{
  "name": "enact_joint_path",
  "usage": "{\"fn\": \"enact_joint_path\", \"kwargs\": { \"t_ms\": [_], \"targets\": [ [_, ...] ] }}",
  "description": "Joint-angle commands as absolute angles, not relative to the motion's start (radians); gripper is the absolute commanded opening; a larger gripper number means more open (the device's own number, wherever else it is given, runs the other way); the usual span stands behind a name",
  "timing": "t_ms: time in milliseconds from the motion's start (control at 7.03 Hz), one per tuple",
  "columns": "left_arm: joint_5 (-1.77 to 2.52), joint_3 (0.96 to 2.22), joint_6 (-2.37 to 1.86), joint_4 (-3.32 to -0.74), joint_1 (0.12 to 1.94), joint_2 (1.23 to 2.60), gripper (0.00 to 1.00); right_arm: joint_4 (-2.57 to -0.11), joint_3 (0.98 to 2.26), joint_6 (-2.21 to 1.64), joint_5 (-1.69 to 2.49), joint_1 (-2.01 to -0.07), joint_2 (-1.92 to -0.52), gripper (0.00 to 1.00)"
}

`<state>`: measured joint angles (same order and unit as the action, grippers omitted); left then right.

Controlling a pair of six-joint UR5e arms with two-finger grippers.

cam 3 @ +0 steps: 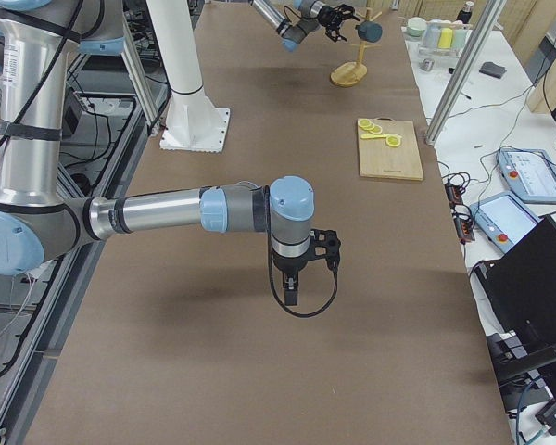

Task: Hang cup on storage rack
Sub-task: 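Hook the mug handle onto the top peg of the wooden stand, then open the left gripper and pull it back from the stand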

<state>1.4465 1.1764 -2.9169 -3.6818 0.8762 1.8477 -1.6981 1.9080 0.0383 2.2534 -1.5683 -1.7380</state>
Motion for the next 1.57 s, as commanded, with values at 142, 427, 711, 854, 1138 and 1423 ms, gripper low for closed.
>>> {"fn": "enact_joint_path", "kwargs": {
  "t_ms": [142,427,711,854,1138,1423],
  "targets": [
    [1.451,1.308,-2.91,-3.712,0.876,1.784,0.99,-1.698,1.907,0.038,2.253,-1.569,-1.738,1.0],
    [1.509,1.371,-2.776,-3.718,0.87,1.761,0.99,-1.698,1.907,0.038,2.253,-1.568,-1.74,1.0],
    [1.595,1.465,-2.545,-3.717,0.87,1.706,0.99,-1.7,1.907,0.038,2.253,-1.569,-1.74,1.0],
    [1.642,1.491,-2.437,-3.717,0.87,1.68,0.99,-1.7,1.907,0.038,2.253,-1.569,-1.741,1.0],
    [1.78,1.522,-2.172,-3.709,0.873,1.635,0.99,-1.7,1.907,0.038,2.253,-1.568,-1.741,1.0],
    [1.784,1.523,-1.8,-3.702,0.877,1.576,0.99,-1.7,1.907,0.038,2.253,-1.569,-1.741,1.0]
  ]
}}
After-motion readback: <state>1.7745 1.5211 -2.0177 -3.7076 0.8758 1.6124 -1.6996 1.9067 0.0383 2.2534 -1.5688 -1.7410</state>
